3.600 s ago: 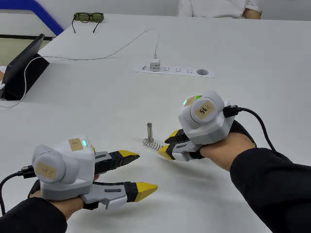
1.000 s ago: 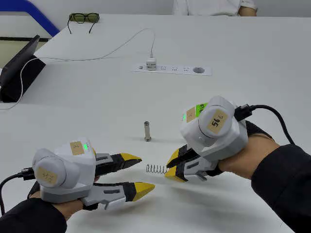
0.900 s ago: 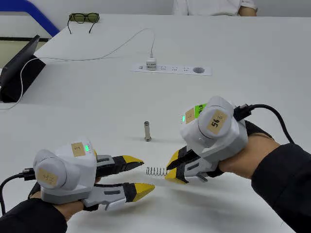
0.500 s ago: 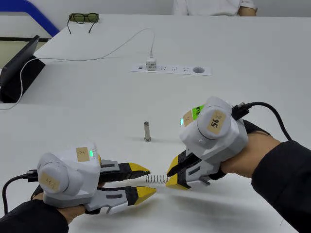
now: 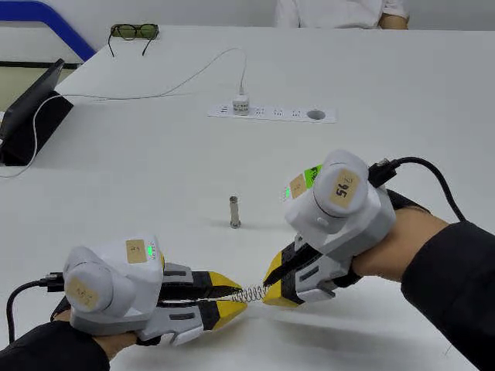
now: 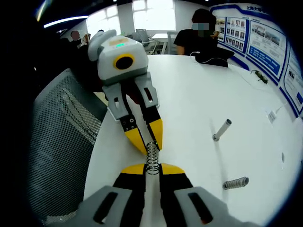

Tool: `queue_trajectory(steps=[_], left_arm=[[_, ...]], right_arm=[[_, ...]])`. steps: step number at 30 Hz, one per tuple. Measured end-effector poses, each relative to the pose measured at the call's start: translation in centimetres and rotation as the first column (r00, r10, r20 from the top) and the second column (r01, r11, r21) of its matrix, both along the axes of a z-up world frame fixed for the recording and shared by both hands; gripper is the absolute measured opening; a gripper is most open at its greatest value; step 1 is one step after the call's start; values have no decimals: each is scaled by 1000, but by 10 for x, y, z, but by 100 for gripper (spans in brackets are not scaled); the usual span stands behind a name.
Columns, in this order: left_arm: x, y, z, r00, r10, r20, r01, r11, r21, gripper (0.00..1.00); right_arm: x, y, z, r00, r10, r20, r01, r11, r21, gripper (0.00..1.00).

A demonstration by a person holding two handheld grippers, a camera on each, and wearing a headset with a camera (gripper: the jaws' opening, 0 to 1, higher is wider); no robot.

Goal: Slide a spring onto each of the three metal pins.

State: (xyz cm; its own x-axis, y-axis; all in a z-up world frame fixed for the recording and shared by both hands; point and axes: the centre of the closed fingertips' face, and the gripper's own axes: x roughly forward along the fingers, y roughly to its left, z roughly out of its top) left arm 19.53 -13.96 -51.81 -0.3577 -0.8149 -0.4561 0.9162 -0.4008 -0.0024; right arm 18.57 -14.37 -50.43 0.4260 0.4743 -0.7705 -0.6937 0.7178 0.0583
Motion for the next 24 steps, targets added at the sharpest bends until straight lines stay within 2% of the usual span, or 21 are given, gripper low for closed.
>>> queue_trajectory(steps=[6,16,24], left_arm=[[0,0,0,1000,0,8,0,1000,1,11],[0,-1,3,1000,-5,19,6,1000,-28,11],[-4,-3,3,1000,-13,4,13,999,-33,11]], right_arm=[[3,3,6,1000,-6,14,6,1000,20,12],[13,10,23,998,-30,53,26,997,78,12],[20,16,27,998,-27,64,21,996,90,11]])
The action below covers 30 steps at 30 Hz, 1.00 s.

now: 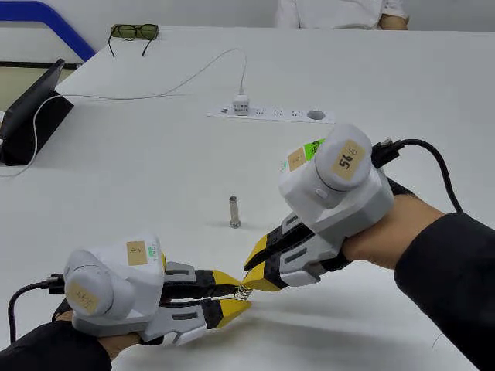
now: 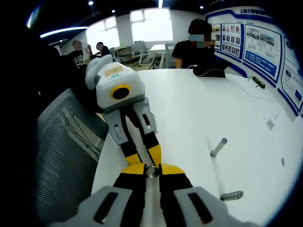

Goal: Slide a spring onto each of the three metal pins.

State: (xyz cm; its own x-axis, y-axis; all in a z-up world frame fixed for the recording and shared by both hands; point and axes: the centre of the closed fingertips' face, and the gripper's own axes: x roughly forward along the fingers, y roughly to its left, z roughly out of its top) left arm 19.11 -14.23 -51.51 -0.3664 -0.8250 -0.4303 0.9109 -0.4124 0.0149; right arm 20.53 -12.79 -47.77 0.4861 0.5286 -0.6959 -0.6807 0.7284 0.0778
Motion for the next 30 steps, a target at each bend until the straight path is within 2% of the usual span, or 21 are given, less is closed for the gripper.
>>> queue_trajectory(steps=[8,11,21,30], left_arm=[[1,-1,3,1000,12,-24,-13,1000,-8,11],[1,-2,4,999,19,-48,-20,1000,-9,11],[2,-3,6,996,33,-82,-34,999,-11,11],[4,-3,8,996,40,-82,-41,999,-17,11]], right_arm=[[7,3,4,1000,-7,24,6,1000,10,12],[9,6,6,999,-6,37,5,1000,13,12],[10,8,6,998,7,60,-8,1000,7,12],[8,6,2,998,1,61,0,1000,-4,14]])
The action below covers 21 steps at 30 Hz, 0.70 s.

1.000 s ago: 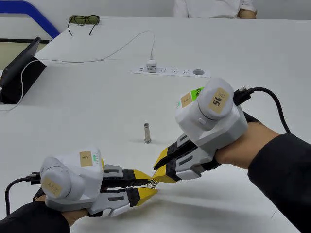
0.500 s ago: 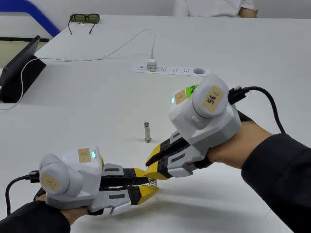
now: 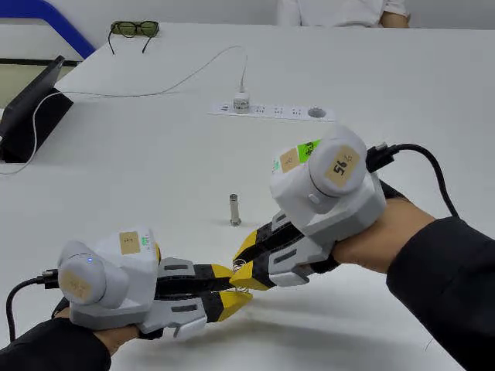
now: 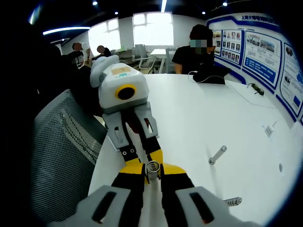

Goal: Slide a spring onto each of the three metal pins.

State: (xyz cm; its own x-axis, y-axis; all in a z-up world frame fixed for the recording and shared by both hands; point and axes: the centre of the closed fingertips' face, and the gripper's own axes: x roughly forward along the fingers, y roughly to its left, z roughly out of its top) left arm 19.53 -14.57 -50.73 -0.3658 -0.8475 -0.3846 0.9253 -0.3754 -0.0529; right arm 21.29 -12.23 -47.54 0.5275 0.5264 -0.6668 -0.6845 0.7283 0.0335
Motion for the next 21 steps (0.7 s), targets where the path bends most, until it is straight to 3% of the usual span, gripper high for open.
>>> queue_trajectory(steps=[21], left_arm=[[3,-1,5,1000,15,-1,-15,1000,-19,11]], right_arm=[[3,0,4,1000,-6,25,6,1000,4,12]])
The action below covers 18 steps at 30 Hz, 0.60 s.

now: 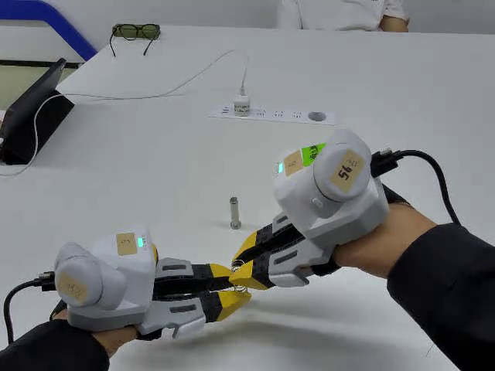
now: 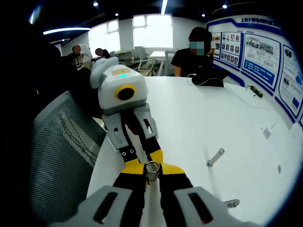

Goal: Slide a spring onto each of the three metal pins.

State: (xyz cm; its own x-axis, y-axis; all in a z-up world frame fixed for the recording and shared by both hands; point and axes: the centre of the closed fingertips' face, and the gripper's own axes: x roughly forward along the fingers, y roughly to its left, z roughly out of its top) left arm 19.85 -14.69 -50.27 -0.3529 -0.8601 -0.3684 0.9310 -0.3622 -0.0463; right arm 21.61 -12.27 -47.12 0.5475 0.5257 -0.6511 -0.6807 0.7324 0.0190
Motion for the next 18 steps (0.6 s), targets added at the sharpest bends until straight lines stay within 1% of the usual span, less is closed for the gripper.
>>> queue_trajectory(steps=[3,7,12,14,18], left_arm=[[2,0,0,1000,9,-3,-9,1000,2,14],[4,1,-1,1000,21,1,-21,1000,4,18],[11,0,1,999,51,5,-51,999,-2,25],[13,0,1,998,64,5,-64,998,0,29],[17,0,1,997,82,4,-82,997,0,32]], right_arm=[[1,-1,0,1000,-5,2,5,1000,-6,12],[2,-2,1,1000,-8,4,8,1000,-8,12],[3,-4,3,1000,-17,8,17,1000,-11,12],[4,-5,3,1000,-23,10,23,1000,-13,12],[4,-8,3,999,-33,11,33,999,-15,12]])
